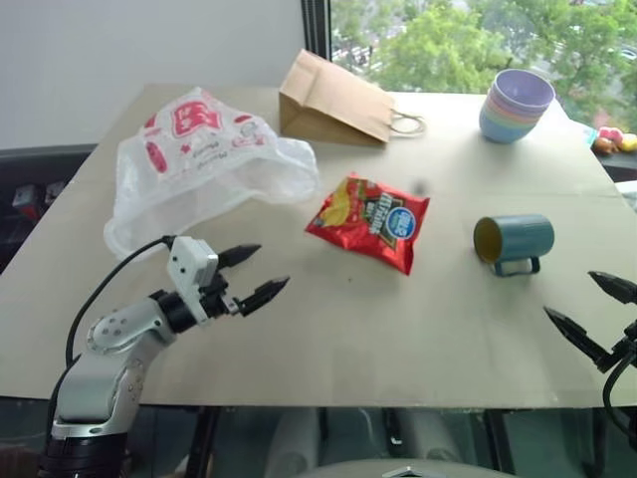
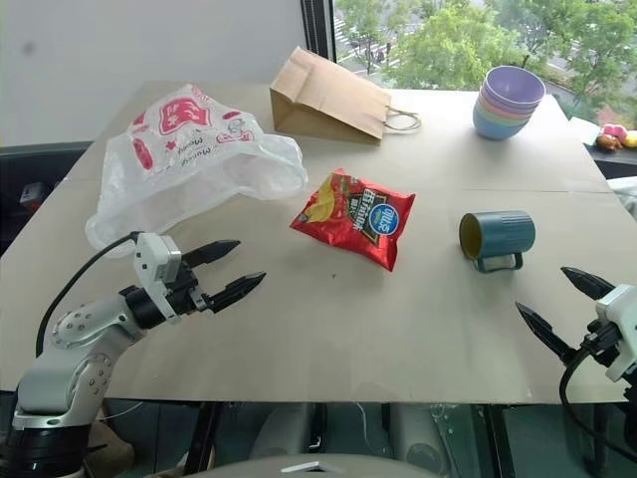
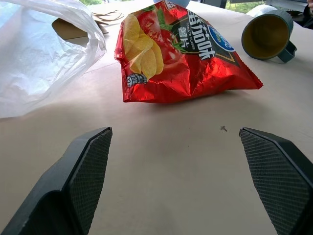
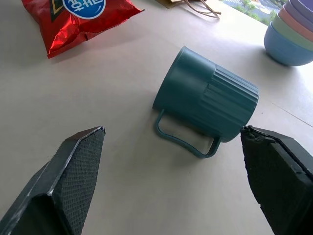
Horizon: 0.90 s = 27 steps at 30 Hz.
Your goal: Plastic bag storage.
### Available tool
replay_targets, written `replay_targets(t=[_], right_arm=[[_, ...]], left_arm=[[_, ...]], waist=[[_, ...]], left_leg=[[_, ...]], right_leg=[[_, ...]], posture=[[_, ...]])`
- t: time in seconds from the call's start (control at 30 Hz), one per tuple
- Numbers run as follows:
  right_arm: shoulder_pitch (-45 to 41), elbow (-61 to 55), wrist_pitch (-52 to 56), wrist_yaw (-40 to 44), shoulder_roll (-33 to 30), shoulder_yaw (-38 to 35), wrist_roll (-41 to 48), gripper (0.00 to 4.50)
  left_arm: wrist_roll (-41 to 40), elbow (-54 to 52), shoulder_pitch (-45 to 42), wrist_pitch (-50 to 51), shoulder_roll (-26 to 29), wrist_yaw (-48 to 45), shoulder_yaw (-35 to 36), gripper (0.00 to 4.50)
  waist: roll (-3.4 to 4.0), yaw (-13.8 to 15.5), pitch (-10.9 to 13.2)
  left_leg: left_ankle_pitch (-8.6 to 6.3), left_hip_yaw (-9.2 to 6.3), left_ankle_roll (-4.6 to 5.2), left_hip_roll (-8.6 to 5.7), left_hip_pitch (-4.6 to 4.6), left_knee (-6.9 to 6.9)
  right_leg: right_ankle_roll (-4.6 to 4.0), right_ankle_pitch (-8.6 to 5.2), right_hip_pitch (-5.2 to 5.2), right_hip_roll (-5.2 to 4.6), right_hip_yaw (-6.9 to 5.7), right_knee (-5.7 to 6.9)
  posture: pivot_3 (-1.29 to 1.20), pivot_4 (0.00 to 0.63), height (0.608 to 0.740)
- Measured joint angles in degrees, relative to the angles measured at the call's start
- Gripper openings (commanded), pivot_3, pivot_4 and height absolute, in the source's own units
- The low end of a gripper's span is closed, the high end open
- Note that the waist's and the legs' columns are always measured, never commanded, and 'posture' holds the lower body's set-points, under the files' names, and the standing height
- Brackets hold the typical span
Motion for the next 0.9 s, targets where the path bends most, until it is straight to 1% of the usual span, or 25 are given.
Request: replay_targets(t=[0.07, 0.1, 0.13, 0.17, 0.27, 0.37, 0.47, 0.57, 0.67, 0.77, 0.83, 0.9], right_arm=[[0.40, -0.46, 0.06, -0.46, 0.23, 0.04, -0.29, 4.50], [0.71, -3.30, 0.86, -2.69, 1.31, 0.63, -1.41, 4.50], [0.66, -6.63, 1.79, -4.11, 1.89, 2.59, -2.00, 4.50], [0.13, -11.64, 3.83, -5.72, 1.91, 6.04, -2.19, 4.50], [-3.07, -19.36, 7.78, -7.70, 1.12, 12.22, -1.60, 4.50], [-8.12, -22.40, 10.04, -8.34, 0.36, 17.18, -0.53, 4.50], [-12.14, -22.58, 10.63, -7.19, -0.25, 20.70, 0.86, 4.50], [-13.95, -22.46, 10.62, -6.08, -0.23, 21.54, 2.49, 4.50], [-13.66, -22.00, 9.72, -5.16, -0.02, 21.33, 3.15, 4.50], [-12.67, -21.87, 8.55, -4.90, 0.61, 20.88, 3.64, 4.50], [-11.43, -21.19, 7.17, -4.93, 1.67, 20.42, 3.55, 4.50], [-11.20, -20.90, 6.23, -5.10, 2.76, 20.39, 3.49, 4.50]], left_arm=[[0.05, 0.07, -0.13, 0.02, -0.03, 0.28, 0.01, 4.38], [0.47, 0.47, -1.08, 0.14, -0.49, 1.99, 0.11, 4.38], [1.33, 1.01, -2.60, 0.17, -1.18, 4.09, 0.43, 4.38], [2.58, 1.32, -5.14, 0.12, -2.20, 7.25, 0.65, 4.38], [5.90, 1.49, -9.55, -0.34, -3.86, 13.92, 0.78, 4.38], [10.87, 3.27, -12.67, 0.15, -3.77, 19.25, 0.37, 4.38], [16.71, 6.59, -16.00, 0.41, -1.96, 23.09, -0.88, 4.38], [22.67, 10.71, -18.96, -0.19, 1.97, 25.01, -1.83, 4.38], [26.92, 14.87, -21.87, -1.36, 2.85, 26.46, -3.42, 4.38], [30.75, 19.24, -25.09, -2.70, 3.19, 27.03, -6.55, 4.38], [34.27, 27.07, -31.08, -4.09, 2.87, 28.49, -10.04, 4.38], [36.86, 34.69, -36.38, -6.56, 2.54, 29.98, -12.10, 4.38]], waist=[[0.00, 0.06, 0.00], [0.02, 0.15, 0.01], [0.02, 0.19, 0.01], [0.02, 0.20, 0.01], [0.00, 0.17, 0.00], [-0.11, 0.17, 0.04], [-0.18, 0.28, 0.08], [-0.22, 0.32, 0.11], [-0.25, 0.49, 0.11], [-0.27, 0.38, 0.09], [-0.33, 0.66, 0.10], [-0.33, 0.67, 0.09]], left_leg=[[0.00, 0.00, 0.00, 0.00, 0.00, 0.00], [0.00, -0.03, 0.00, 0.01, -0.01, -0.01], [0.00, -0.08, 0.00, 0.04, -0.02, 0.00], [0.00, -0.10, 0.00, 0.04, -0.02, 0.00], [0.00, -0.03, 0.00, 0.00, 0.00, 0.03], [0.00, -0.03, 0.00, -0.02, -0.05, 0.02], [0.00, -0.08, 0.00, -0.05, -0.09, 0.01], [0.00, -0.10, 0.00, -0.05, -0.11, 0.01], [0.00, -0.10, 0.00, -0.07, -0.12, 0.01], [0.00, -0.09, 0.00, -0.06, -0.12, 0.01], [0.01, -0.17, 0.01, -0.06, -0.12, 0.03], [0.01, -0.16, 0.01, -0.06, -0.09, 0.04]], right_leg=[[0.00, 0.00, 0.00, 0.00, 0.00, 0.00], [0.00, 0.00, -0.02, 0.00, -0.01, 0.01], [0.00, 0.00, -0.02, 0.03, -0.07, 0.02], [0.00, 0.00, -0.02, 0.04, -0.08, 0.03], [0.02, 0.01, 0.02, 0.03, -0.04, 0.04], [0.01, 0.01, 0.01, 0.04, -0.04, 0.00], [0.01, 0.01, 0.01, 0.04, -0.09, 0.00], [0.00, 0.01, 0.01, 0.02, -0.12, -0.01], [0.01, 0.02, 0.02, 0.00, -0.12, -0.02], [0.01, 0.02, 0.02, 0.00, -0.13, 0.00], [0.01, 0.02, 0.03, 0.04, -0.20, 0.02], [0.02, 0.03, 0.04, 0.05, -0.20, 0.03]], posture=[[0.00, 0.150, 0.740], [0.00, 0.150, 0.740], [0.00, 0.150, 0.740], [0.00, 0.150, 0.740], [0.00, 0.150, 0.740], [0.00, 0.150, 0.740], [0.00, 0.150, 0.740], [0.00, 0.150, 0.740], [0.00, 0.150, 0.740], [0.00, 0.150, 0.740], [0.00, 0.150, 0.740], [0.00, 0.150, 0.740]])
